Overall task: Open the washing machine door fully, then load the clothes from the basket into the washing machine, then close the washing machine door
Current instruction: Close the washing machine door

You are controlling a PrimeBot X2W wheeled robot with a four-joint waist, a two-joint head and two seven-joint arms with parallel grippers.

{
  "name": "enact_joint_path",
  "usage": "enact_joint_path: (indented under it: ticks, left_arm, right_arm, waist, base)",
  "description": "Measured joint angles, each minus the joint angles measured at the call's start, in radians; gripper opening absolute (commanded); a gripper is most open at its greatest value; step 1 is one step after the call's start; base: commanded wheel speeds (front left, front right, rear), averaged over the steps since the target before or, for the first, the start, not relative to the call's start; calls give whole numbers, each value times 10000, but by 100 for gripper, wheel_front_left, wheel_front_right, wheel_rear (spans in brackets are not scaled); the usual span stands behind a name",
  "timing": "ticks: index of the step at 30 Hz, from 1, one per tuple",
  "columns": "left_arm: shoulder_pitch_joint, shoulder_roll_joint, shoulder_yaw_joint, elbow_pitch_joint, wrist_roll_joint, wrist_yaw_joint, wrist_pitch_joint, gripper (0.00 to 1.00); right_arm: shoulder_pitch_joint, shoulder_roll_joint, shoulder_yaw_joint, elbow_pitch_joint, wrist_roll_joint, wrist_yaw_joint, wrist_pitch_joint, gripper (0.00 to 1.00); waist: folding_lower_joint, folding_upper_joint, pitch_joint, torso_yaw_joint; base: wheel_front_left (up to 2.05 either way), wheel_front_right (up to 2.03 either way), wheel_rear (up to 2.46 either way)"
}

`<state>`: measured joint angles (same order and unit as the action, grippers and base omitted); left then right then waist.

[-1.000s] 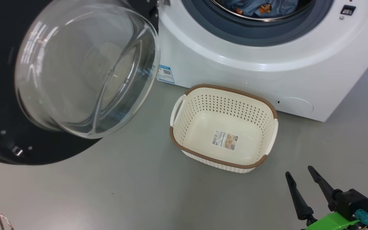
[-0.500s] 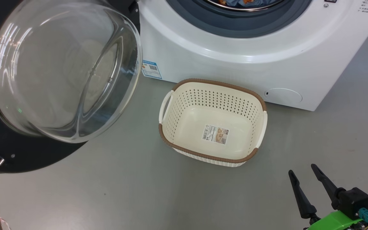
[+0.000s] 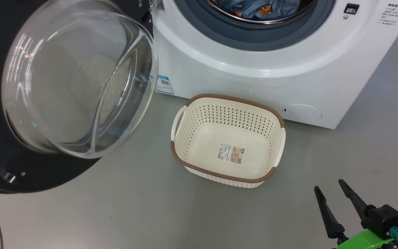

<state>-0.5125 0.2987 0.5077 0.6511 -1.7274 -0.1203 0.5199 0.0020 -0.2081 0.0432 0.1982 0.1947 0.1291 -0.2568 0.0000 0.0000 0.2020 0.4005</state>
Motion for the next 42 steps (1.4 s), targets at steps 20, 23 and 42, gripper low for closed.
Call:
enact_joint_path:
  ticks: [20,23,42]
  left_arm:
    - [2121,-1657,-1246,-3753,2,-65,2573,0]
    - [2641,-1998,-1584,-4610,35,-65,2859,0]
    - [3169,-2552,-5384,-6462,-29,-65,1578,0]
  right_arm:
    - [153,483,-268,-48,-2,0,0,100]
    - [288,504,-295,-46,-2,0,0,100]
    - [387,890,-249,-8,-2,0,0,100]
  waist:
    - [0,0,-595,-14]
    - [0,0,-679,-44]
    - [0,0,-973,-864]
  base:
    - [0,0,0]
    - [0,0,0]
    - [0,0,0]
